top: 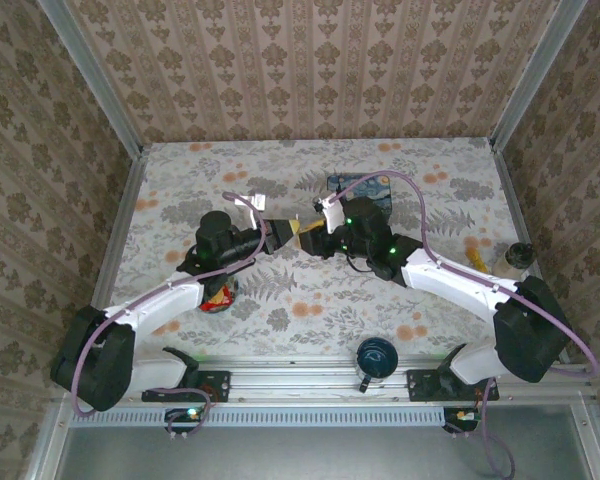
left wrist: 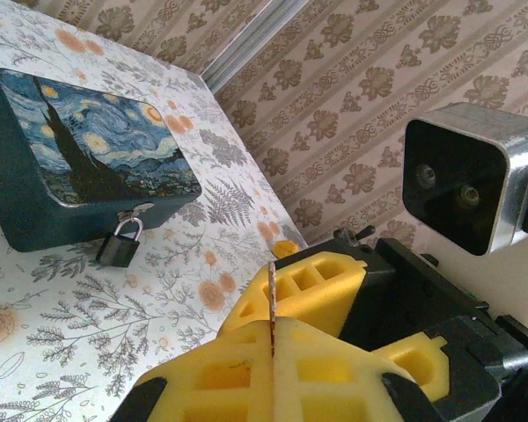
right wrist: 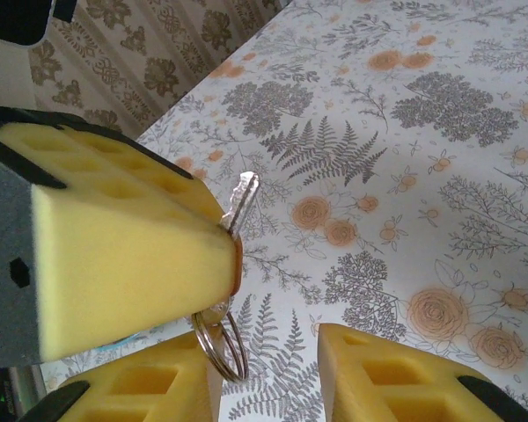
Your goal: Unlock the padlock with the key
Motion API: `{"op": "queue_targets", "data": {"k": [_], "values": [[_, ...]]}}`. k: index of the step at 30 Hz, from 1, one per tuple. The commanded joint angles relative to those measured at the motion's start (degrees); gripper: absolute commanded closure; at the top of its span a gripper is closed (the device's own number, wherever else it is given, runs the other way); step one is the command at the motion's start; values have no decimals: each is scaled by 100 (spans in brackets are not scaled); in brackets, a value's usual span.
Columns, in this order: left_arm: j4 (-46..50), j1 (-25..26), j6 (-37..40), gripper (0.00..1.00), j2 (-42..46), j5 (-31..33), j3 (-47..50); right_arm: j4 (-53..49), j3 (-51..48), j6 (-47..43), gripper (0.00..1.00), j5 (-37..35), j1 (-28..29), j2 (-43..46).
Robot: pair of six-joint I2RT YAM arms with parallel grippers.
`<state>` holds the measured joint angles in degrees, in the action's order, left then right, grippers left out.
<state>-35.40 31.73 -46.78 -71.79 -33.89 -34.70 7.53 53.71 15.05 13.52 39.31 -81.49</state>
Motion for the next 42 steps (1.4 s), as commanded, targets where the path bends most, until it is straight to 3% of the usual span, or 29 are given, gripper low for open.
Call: {"op": "queue_targets", "data": {"k": [1,11,13,18,22,28,34,39,42], "values": [[-196,-52,-108,100,-104,-508,-199,213,0,-181,69,-183,66,54],[-757,-120,-422,100,-375,-879,-163,437,-256,-549,100,-449,173,393],[-939,-162,-508,96,-380,-899,-109,301,-276,-685,100,-659,173,480],[-1298,-285,-664,62,-304,-953,14,-175,-322,-1204,100,-1129,181,792],[-1313,-365,-670,43,-167,-906,75,-812,-177,-1804,100,-1422,182,1004],[-1305,-518,-684,38,122,-595,303,-1940,265,-2866,100,-1426,182,1296],[-1055,-519,-476,34,355,-461,350,-2297,356,-3705,100,-866,191,1766],[-1209,-518,12,31,631,-478,426,-2880,789,-3931,100,71,169,1962],[-1091,-525,311,27,878,-415,422,-3211,1034,-4115,100,184,179,1919]]}}
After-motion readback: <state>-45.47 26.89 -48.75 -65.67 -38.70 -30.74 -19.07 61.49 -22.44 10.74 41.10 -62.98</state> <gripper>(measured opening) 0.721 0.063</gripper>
